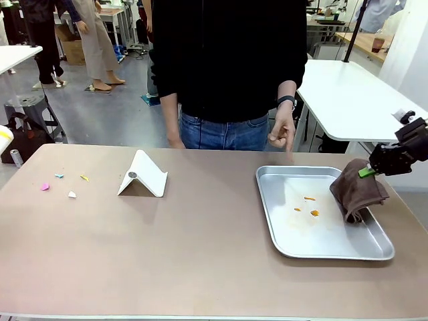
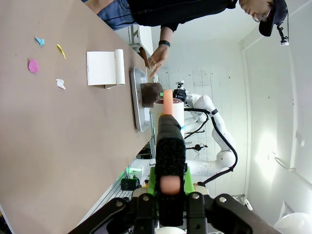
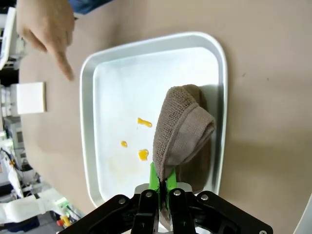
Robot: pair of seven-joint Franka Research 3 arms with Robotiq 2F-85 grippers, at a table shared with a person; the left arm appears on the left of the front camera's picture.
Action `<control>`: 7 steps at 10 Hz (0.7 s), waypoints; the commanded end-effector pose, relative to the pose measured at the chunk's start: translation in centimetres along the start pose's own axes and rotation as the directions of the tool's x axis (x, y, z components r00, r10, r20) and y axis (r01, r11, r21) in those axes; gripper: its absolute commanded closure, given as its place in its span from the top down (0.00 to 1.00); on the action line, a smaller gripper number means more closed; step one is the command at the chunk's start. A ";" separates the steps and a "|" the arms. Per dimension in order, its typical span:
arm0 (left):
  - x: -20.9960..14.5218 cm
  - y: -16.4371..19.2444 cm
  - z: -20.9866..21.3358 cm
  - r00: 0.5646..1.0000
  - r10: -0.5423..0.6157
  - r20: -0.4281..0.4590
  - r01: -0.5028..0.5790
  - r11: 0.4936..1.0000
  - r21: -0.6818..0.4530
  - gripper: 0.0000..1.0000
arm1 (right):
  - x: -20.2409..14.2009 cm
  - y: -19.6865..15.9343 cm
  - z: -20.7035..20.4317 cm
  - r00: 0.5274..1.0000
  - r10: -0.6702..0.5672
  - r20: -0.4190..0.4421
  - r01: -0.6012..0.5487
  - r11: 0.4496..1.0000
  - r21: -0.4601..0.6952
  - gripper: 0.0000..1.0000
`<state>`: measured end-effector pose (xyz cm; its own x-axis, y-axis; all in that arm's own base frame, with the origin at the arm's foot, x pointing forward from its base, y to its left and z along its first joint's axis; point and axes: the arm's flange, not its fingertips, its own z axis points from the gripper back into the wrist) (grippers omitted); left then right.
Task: Clean the surface of the table.
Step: If a person points to the right, clean the right side of the table with your right hand, and if they point to the left, clean the left side with your left hand.
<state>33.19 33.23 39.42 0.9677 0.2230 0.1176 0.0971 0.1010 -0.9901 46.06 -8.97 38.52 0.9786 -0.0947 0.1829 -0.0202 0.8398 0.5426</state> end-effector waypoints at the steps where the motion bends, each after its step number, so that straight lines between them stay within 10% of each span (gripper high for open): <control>1: -0.3 -0.4 0.1 1.000 -0.005 -0.004 0.005 1.000 0.003 0.00 | 1.1 0.1 -0.6 0.999 -0.036 -0.009 0.036 0.999 -0.005 0.06; 7: -0.3 -0.4 0.1 1.000 -0.005 -0.004 0.005 1.000 0.003 0.00 | 2.0 2.1 -6.7 0.996 -0.014 -0.087 0.015 1.000 0.007 0.06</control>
<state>33.19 33.23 39.41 0.9677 0.2231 0.1176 0.0970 0.1010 -0.9901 48.18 -4.77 34.89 0.9937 -0.0345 0.1063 -0.0298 0.8348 0.5498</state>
